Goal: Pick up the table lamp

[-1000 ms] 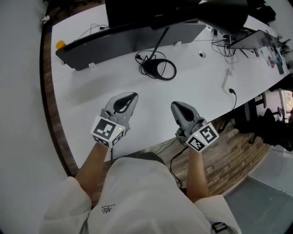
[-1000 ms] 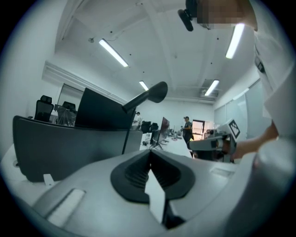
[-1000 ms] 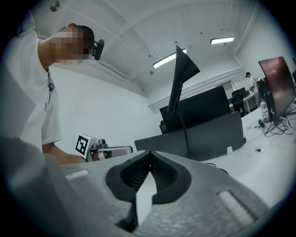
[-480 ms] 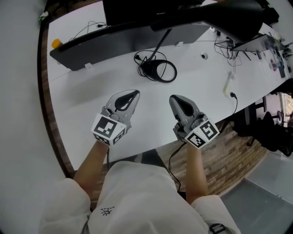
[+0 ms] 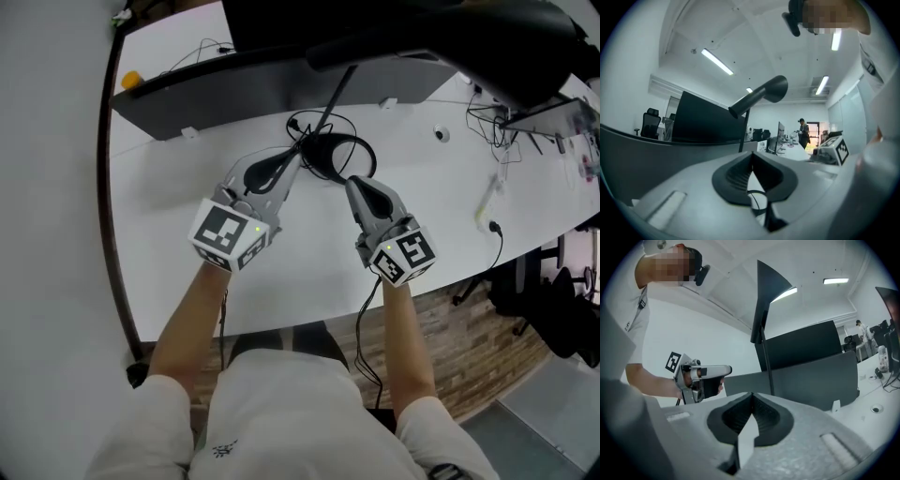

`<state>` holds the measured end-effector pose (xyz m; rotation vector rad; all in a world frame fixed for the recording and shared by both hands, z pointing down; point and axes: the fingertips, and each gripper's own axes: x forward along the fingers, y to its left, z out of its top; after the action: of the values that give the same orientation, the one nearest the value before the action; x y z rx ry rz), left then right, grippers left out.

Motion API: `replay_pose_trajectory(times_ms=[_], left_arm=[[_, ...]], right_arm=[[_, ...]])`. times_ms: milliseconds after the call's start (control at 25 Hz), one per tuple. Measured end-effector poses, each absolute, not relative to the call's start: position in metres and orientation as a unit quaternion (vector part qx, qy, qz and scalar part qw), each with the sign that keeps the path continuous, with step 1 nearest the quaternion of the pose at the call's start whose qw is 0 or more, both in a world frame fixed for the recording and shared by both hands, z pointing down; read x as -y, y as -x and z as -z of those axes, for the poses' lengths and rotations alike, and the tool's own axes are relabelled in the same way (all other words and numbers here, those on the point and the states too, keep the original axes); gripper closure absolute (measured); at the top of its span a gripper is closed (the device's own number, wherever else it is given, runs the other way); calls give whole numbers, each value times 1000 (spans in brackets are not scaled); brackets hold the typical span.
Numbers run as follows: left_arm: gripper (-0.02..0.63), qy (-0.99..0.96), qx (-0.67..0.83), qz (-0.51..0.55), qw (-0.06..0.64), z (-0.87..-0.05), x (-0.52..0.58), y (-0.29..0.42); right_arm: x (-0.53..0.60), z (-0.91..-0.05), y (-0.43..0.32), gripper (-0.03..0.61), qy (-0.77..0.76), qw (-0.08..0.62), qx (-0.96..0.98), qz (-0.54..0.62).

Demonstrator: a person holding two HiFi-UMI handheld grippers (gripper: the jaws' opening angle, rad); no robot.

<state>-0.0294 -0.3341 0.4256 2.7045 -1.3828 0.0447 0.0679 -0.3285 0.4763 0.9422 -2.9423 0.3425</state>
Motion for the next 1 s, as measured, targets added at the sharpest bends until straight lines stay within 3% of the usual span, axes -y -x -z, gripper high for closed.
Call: replay_pose_trajectory(times_ms=[200, 720, 1000], left_arm=[[611, -895, 443, -18, 50, -426, 371, 22], [410, -937, 347, -7, 29, -406, 431, -9], [427, -946, 324, 9, 13, -392, 447, -21]], right_arm=[[361, -493, -51, 577, -284, 32, 954, -88], [401, -531, -34, 577, -271, 42, 957, -94], [413, -543, -28, 573, -268, 53, 958, -86]])
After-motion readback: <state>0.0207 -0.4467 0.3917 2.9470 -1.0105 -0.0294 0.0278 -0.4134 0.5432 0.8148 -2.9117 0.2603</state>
